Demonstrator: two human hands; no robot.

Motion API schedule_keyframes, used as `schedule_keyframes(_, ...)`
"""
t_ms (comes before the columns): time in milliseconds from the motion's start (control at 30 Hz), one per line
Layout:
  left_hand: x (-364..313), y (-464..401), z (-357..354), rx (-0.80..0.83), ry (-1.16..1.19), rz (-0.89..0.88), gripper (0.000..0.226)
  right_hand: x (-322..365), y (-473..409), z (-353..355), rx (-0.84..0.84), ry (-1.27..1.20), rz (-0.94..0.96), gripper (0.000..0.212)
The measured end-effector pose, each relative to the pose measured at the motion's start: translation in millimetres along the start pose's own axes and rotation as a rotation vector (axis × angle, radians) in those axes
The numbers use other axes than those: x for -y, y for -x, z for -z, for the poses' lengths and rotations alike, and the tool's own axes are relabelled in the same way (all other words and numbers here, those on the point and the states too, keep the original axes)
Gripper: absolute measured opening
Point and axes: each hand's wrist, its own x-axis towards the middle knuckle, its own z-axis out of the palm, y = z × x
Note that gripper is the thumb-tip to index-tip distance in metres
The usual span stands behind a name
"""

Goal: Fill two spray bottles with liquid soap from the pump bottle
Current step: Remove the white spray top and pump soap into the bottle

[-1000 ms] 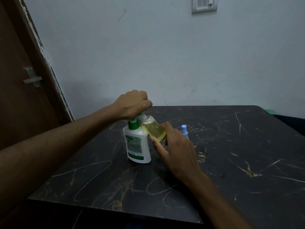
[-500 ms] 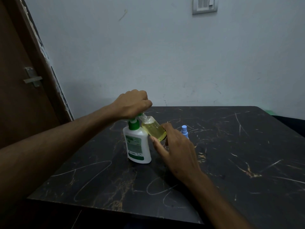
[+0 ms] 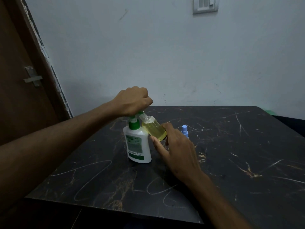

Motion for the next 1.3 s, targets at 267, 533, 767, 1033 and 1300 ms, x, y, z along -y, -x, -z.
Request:
schedule_keyframes(267,-0.5,4.1,-5.5,0.036,0.002,-0.010,0.035,0.0,-0.4,-0.4,0.000,-0.004,0.000,0.037)
schedule_keyframes(533,-2.2,3.0,-1.2,0.046,0.008,-0.003,0.036,-0.6,-0.3,-0.7,-0.001,-0.003,-0.007,0.039)
schedule_keyframes(767,2.8,0.7,-2.7,0.029,-0.001,-0.009,0.035,0.5,-0.1,-0.6,-0.005,-0.006,-0.004,0.043)
schedule_keyframes(1033,1.8,2.4,-8.1,0.051,0.023,-0.017,0.034,-2.2,-0.1,-3.1,0.005,-0.007,-0.001,0.041)
schedule_keyframes(1300,1.6,-0.9,-1.4,0.032,0.018,-0.001,0.034,-0.7,0.0,-0.5,-0.003,0.002,-0.003,0.038)
